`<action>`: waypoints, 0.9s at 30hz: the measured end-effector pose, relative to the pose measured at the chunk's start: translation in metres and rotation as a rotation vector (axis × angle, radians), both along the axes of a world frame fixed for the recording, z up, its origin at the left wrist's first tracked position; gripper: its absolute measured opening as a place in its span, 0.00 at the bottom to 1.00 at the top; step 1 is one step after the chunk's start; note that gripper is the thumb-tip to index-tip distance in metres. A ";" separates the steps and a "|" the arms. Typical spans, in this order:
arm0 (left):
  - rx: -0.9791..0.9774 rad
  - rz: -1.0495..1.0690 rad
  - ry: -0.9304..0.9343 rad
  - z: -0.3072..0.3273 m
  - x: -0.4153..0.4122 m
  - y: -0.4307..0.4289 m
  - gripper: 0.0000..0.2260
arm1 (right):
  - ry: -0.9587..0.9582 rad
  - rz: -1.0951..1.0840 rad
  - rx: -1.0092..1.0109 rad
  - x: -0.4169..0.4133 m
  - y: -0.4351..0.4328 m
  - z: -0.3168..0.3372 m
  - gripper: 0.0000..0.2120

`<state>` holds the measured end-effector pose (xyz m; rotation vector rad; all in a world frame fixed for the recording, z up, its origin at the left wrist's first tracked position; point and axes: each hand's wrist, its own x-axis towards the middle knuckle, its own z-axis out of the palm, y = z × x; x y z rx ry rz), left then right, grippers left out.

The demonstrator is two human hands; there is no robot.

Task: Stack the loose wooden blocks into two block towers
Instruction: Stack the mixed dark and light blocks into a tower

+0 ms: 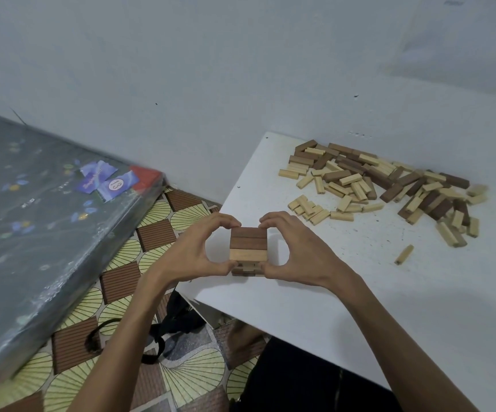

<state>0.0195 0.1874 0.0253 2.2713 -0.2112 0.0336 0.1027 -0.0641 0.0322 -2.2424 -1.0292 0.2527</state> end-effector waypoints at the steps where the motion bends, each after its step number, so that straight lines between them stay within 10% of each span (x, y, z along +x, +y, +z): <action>1: -0.002 0.001 0.003 0.000 0.000 0.000 0.28 | 0.005 -0.001 -0.001 0.000 0.000 0.000 0.34; 27: -0.056 0.002 0.013 0.002 -0.010 -0.004 0.37 | 0.000 -0.039 -0.007 -0.007 -0.019 0.012 0.40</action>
